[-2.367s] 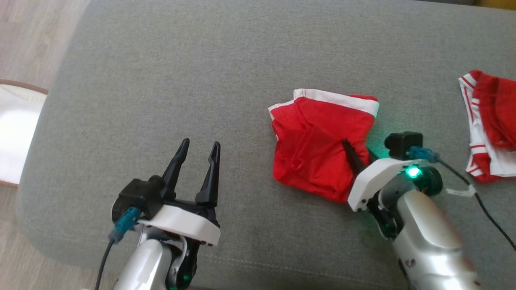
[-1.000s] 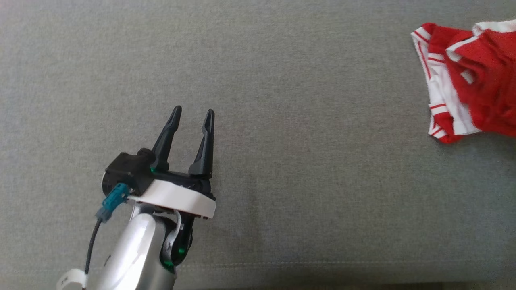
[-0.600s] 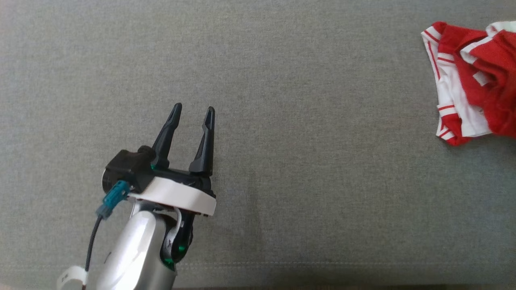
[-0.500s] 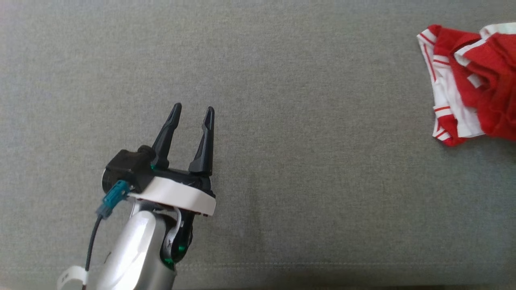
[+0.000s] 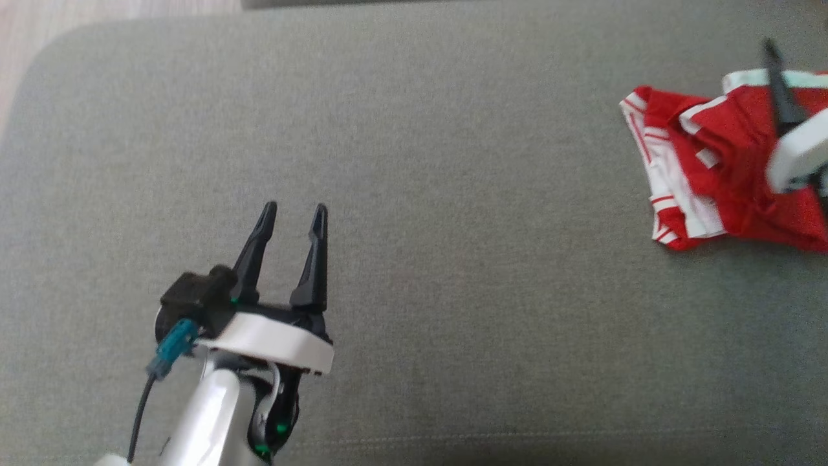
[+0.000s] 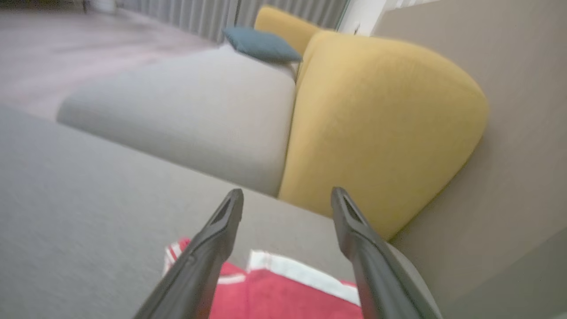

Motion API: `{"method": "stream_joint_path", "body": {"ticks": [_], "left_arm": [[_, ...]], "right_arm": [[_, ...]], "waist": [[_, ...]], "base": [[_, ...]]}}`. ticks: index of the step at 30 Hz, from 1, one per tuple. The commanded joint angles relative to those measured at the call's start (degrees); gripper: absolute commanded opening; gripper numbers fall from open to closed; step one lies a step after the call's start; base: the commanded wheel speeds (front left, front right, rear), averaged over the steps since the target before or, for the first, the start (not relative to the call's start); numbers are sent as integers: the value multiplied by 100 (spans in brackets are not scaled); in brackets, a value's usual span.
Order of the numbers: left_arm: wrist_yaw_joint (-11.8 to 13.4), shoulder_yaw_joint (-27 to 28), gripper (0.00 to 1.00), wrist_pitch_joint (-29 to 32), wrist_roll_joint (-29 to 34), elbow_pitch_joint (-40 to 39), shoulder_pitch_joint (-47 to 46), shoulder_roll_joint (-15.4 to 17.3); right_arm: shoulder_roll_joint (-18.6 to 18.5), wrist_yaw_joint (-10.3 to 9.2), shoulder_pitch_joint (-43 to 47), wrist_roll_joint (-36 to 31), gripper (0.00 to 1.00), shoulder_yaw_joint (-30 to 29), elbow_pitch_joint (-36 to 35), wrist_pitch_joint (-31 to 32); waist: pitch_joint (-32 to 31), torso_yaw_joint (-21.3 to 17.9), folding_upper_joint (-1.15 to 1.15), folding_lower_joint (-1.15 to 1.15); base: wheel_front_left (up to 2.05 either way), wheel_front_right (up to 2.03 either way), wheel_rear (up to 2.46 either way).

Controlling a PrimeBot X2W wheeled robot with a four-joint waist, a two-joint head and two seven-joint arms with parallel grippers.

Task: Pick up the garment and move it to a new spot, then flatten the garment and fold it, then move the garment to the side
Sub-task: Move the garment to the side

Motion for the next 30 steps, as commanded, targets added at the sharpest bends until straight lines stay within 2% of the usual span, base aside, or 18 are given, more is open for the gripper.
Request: {"method": "stream_joint_path", "body": {"ticks": [1,8,16,21,25,30], "left_arm": [[-4,250,100,-70,33,-226,-75,26],[-16,359,100,-70,73,-279,253,26],[-12,360,100,-70,87,-329,471,26],[-9,342,100,-70,68,-331,590,26],[-2,353,100,-70,39,-286,688,26],[10,363,100,-70,15,-263,743,26]], "right_arm": [[37,-5,136,55,100,-20,-272,-136],[1103,-5,1117,269,100,-405,-1261,-632],[2210,-5,2573,79,100,-928,-2255,-869],[2513,-5,3326,-90,100,-1068,-2598,-964],[2583,-5,3688,-151,100,-1155,-2758,-1008],[2595,-5,3856,84,100,-1096,-2882,-1034]], "waist": [[-210,-58,0,0],[-645,-124,0,0],[-863,-123,0,0],[-958,-109,0,0],[-1020,-117,0,0],[-1039,-150,0,0]], "base": [[0,0,0],[0,0,0],[0,0,0],[0,0,0],[0,0,0],[0,0,0]]}}
